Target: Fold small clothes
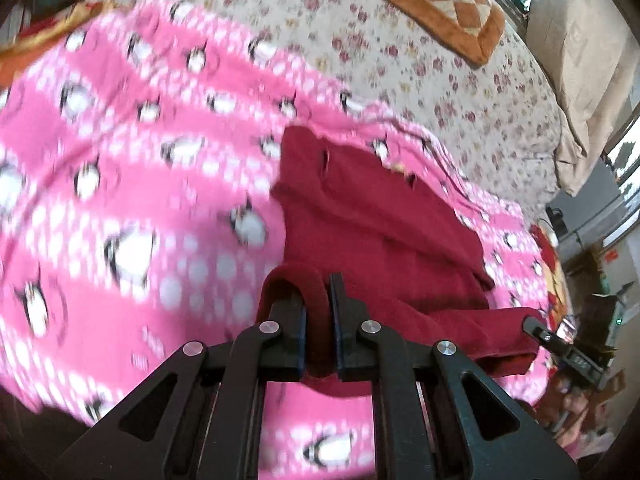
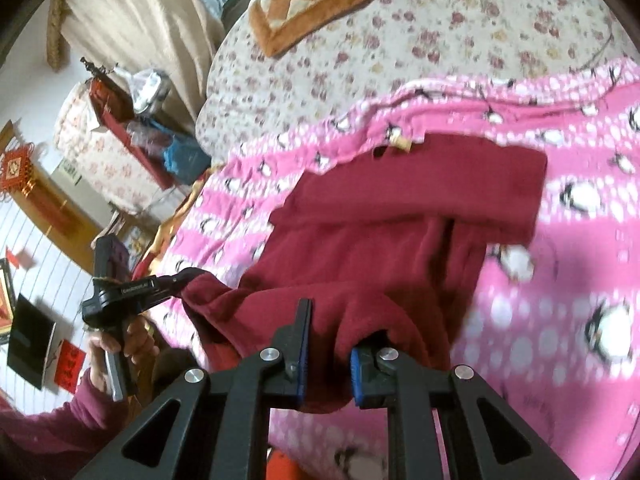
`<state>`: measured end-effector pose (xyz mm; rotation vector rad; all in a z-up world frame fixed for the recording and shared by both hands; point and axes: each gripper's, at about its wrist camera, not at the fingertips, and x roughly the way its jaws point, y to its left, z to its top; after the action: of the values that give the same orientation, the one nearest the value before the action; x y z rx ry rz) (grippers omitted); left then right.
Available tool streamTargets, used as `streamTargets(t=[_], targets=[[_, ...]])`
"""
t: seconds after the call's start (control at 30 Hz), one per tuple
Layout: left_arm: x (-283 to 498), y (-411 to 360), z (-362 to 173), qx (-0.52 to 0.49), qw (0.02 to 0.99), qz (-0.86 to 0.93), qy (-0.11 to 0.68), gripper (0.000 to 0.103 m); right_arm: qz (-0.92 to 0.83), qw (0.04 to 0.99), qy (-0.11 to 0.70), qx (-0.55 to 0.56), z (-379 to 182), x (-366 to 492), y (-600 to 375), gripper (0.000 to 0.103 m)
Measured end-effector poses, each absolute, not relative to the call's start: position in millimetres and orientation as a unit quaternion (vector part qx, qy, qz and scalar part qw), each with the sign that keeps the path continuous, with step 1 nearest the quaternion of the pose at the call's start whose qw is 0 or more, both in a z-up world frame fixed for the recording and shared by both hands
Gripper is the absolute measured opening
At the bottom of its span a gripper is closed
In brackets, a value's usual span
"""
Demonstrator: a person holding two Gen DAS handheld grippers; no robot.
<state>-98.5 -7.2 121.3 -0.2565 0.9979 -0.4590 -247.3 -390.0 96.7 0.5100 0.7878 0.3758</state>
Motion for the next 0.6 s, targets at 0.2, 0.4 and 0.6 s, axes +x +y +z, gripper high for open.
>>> streamTargets(t=[0.2,0.4,0.6], targets=[[-50,-33,137,-0.108,0.861,-0.215,0.448,0.009,0.152,0.884,0.364,0.252,107,-208,-412,0.015],[-18,-58,133,-0.087,0.866,-0.208,0.447,0.009,0.125,0.885,0.367,0.26,103,-173,-426,0.015],[6,-72,123,-0.071,0.867,-0.196,0.452,0.009,0.107,0.883,0.376,0.261,94,-150,-437,0.014]])
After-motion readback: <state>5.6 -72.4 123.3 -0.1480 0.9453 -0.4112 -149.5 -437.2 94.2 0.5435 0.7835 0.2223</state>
